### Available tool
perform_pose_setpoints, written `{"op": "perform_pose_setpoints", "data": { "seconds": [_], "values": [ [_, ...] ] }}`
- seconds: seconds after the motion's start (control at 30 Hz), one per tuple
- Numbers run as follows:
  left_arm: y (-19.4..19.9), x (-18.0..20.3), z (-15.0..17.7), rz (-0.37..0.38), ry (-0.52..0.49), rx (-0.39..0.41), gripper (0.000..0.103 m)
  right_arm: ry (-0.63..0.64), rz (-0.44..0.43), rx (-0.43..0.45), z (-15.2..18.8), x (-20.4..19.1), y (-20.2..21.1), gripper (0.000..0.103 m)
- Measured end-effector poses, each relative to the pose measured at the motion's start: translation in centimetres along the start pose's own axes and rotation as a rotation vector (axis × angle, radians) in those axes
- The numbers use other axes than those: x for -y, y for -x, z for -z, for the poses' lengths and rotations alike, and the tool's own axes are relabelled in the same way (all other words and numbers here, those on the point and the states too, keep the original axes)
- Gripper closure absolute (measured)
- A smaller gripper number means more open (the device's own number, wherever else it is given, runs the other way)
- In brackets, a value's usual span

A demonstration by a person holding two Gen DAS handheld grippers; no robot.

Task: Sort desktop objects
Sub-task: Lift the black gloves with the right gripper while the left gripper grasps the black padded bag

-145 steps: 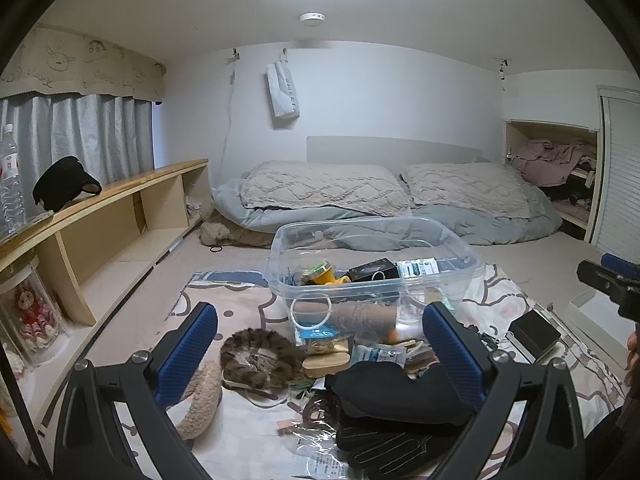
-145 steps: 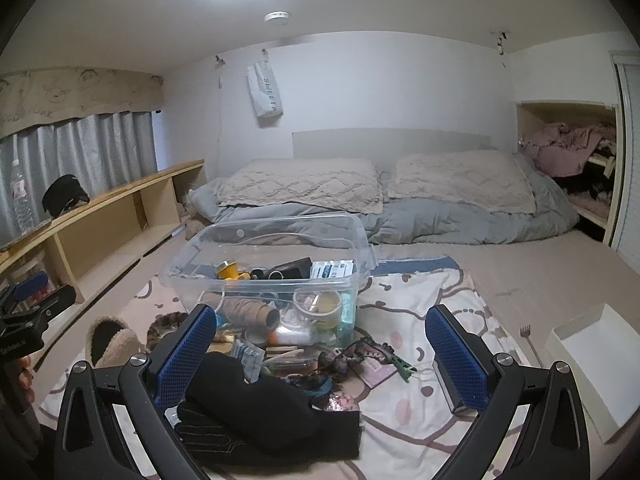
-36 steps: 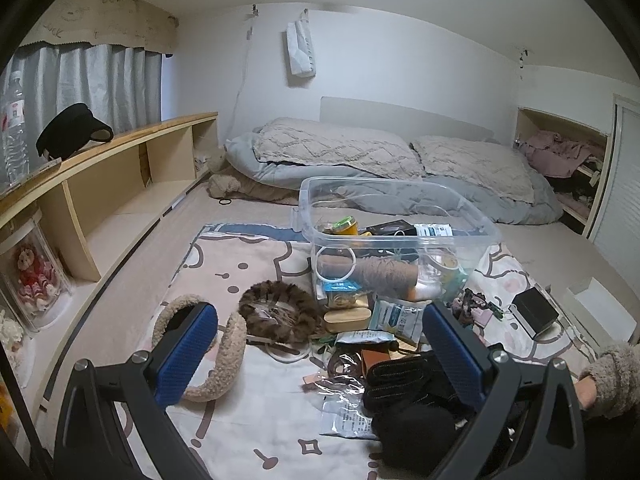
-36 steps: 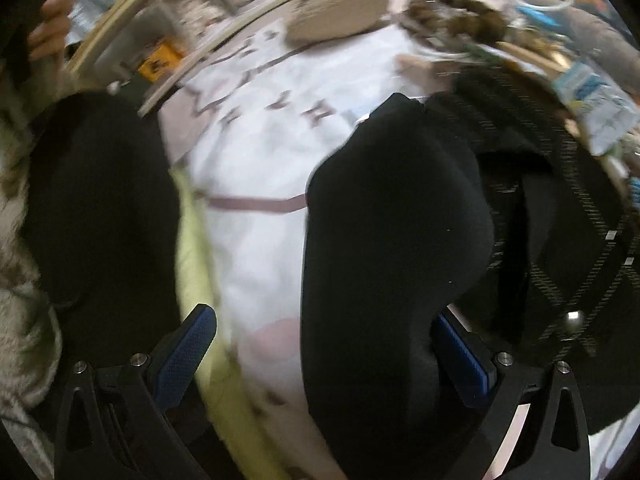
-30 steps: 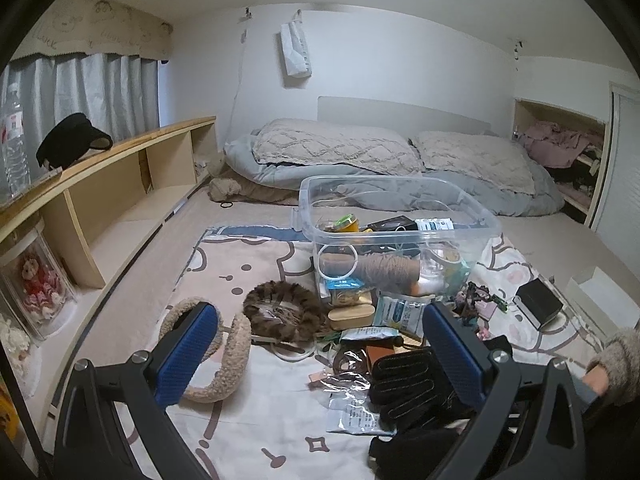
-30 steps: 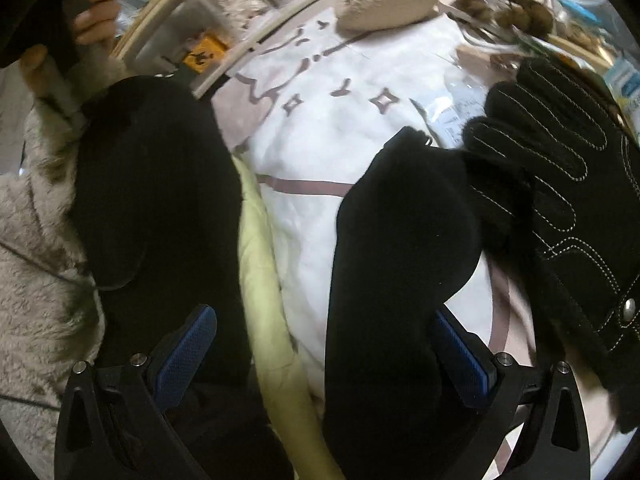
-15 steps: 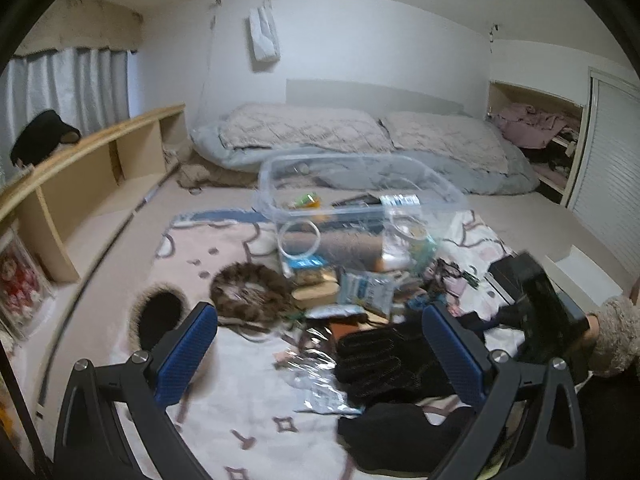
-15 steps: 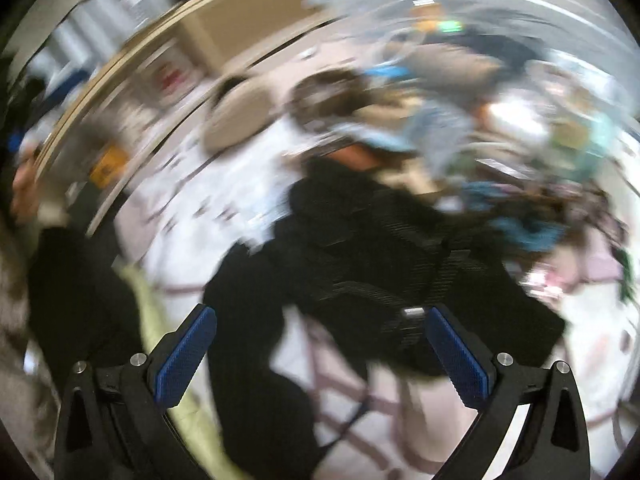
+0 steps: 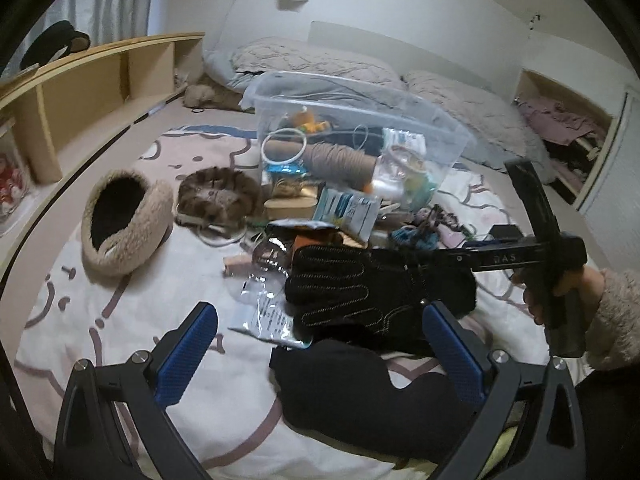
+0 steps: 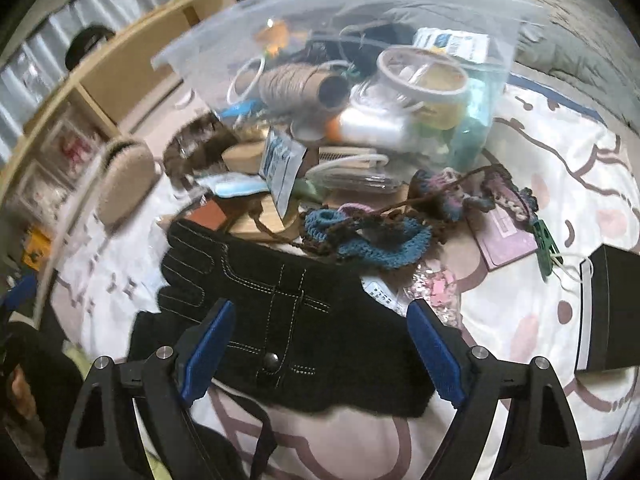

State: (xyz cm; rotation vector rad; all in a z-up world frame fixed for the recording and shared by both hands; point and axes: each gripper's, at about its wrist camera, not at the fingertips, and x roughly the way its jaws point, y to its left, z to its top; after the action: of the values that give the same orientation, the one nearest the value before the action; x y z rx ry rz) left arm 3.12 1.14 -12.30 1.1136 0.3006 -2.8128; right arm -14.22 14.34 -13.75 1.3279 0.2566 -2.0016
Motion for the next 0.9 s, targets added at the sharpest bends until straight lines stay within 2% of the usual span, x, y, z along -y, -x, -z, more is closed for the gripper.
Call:
{"op": "perform_pose_setpoints", "data": {
  "seconds": [0.1, 0.27, 0.43, 0.53, 0.73, 0.9],
  "values": [
    [-0.7, 0.6, 1.4, -0.027, 0.009, 0.001, 0.000, 0.034, 0.064, 0.001, -0.3, -0.4, -1.0, 0.015],
    [-2.6, 0.8, 3.8, -0.047, 0.060, -0.012, 0.000, 0.070, 0.077, -0.047, -0.1, -0.9, -2.7, 0.015],
    [-4.2, 1.6, 5.5, -0.054, 0.092, -0.016, 0.000, 0.157, 0.175, -0.088, 0.8, -1.7, -4.5, 0.015],
    [-4.9, 2.3, 6.2, -0.055, 0.080, -0.025, 0.000, 0.195, 0.212, -0.075, 1.1, -1.5, -4.7, 0.011],
    [-6.1, 3.0, 7.3, -0.081, 0.042, -0.084, 0.000, 0.139, 0.204, -0.122, 1.0, 0.3, -4.7, 0.010],
    [-6.9, 2.7, 8.2, -0.103, 0.028, -0.118, 0.000, 0.101, 0.251, -0.134, 1.6, 1.9, -3.7, 0.010]
  ]
}}
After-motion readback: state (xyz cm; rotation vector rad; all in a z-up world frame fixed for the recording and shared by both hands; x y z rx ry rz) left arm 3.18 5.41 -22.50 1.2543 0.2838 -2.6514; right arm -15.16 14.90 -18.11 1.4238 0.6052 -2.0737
